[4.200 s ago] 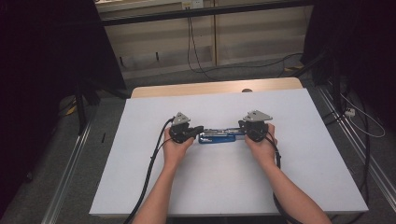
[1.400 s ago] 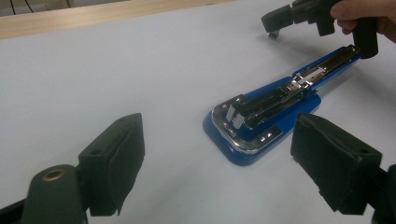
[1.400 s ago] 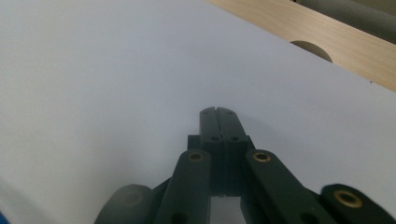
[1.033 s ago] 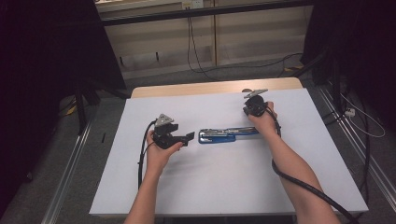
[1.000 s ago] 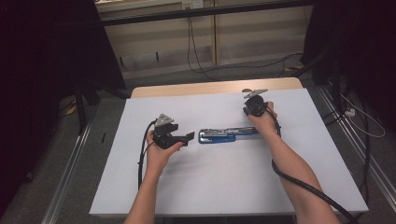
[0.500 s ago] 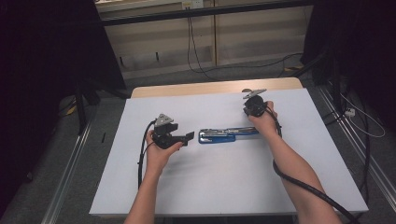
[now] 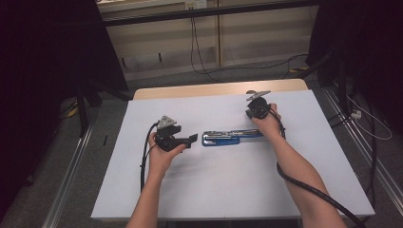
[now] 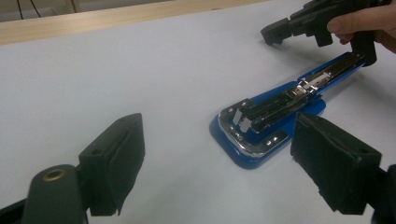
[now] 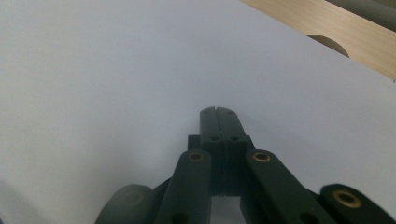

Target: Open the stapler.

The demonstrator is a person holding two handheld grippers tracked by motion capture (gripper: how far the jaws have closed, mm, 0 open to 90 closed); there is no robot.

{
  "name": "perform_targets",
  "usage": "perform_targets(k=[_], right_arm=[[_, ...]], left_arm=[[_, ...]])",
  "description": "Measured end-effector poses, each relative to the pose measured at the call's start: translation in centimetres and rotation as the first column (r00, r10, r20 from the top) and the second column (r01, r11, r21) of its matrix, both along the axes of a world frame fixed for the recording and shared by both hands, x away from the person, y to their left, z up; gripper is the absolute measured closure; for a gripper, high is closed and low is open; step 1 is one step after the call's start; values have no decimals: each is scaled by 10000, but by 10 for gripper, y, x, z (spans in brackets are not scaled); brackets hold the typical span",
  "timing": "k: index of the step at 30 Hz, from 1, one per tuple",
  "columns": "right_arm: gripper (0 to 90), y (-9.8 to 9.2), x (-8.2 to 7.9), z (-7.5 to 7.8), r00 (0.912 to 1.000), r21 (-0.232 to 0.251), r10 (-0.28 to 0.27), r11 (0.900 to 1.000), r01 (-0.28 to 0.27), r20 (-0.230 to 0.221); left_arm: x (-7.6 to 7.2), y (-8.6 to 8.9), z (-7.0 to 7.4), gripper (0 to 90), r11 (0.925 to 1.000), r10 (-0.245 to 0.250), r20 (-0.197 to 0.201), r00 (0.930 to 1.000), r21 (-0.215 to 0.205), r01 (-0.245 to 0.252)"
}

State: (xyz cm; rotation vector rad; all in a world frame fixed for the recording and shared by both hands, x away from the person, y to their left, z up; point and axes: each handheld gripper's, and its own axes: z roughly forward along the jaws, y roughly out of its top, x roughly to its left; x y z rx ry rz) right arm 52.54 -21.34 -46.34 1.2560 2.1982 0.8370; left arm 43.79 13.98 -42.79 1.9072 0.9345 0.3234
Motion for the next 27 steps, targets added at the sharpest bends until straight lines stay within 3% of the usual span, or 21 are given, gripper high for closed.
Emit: perform_targets(k=[11, 27], right_arm=[[900, -9, -12, 0, 9999, 285, -11, 9996, 14, -104], [900, -36, -22, 1, 9987, -49, -513, 9987, 513, -21]], left_arm=[[-1, -1, 1, 184, 10000, -33, 46, 10000, 17, 33], [-1, -3, 0, 186, 9999, -52, 78, 10000, 123, 51]])
